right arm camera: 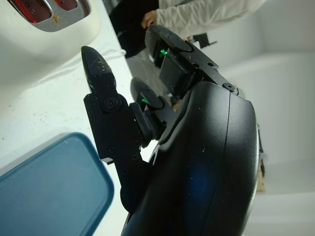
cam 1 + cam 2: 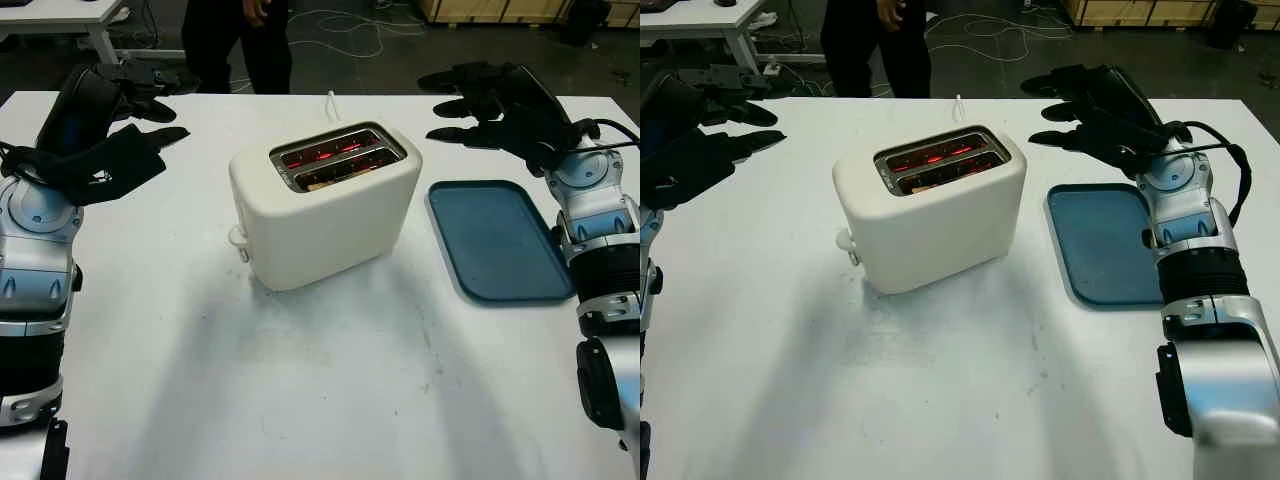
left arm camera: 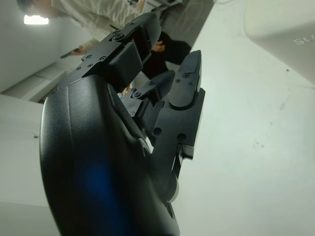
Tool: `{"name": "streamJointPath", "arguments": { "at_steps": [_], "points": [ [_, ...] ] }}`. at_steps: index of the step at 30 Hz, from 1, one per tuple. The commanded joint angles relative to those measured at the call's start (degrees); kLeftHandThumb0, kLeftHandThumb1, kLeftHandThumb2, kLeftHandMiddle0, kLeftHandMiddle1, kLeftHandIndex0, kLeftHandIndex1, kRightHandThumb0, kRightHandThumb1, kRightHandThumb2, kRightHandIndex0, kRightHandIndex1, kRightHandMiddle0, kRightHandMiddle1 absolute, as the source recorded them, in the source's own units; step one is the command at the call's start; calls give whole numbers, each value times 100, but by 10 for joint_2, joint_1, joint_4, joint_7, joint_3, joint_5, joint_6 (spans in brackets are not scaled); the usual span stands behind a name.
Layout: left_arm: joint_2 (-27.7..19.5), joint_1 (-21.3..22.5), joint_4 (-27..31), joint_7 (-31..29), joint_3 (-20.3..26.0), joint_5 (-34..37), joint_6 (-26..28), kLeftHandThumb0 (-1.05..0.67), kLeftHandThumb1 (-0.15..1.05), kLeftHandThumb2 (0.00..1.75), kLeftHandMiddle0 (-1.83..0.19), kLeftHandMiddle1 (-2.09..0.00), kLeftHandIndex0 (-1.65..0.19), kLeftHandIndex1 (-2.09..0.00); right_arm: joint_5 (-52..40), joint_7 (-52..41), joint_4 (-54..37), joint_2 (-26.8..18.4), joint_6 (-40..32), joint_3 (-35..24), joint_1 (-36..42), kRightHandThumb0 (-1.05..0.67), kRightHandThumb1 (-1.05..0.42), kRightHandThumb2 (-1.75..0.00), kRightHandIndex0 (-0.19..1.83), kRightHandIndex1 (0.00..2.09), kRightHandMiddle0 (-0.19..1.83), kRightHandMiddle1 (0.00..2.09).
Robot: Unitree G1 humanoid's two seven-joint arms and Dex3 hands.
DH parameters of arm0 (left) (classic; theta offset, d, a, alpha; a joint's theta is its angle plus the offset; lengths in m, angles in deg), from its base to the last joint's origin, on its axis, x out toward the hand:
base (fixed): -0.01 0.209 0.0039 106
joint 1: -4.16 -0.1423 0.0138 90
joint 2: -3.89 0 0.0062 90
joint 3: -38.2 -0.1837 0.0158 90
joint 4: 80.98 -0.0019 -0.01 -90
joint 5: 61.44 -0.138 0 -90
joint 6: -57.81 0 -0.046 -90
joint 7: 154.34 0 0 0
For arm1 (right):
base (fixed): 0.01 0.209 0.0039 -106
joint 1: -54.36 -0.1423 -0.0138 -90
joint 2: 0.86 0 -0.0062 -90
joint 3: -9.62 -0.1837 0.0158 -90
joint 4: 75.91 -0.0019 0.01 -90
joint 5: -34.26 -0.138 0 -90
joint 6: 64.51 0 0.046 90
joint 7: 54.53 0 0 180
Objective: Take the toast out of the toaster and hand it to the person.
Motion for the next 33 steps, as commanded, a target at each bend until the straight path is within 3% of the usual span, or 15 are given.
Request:
{"name": "streamJointPath", "arguments": {
  "at_steps": [1, 33],
  "points": [
    [2, 8, -3, 0, -2, 1, -7, -15, 91, 0, -62, -65, -82, -2, -6, 2, 4, 0, 11, -3, -7, -35, -79, 0, 83, 0, 74, 0],
    [-1, 7, -1, -2, -2, 0, -4, -16, 92, 0, -61, -65, -82, -2, -3, 0, 0, -2, -1, -1, -8, -35, -79, 0, 82, 0, 73, 0]
  ]
}}
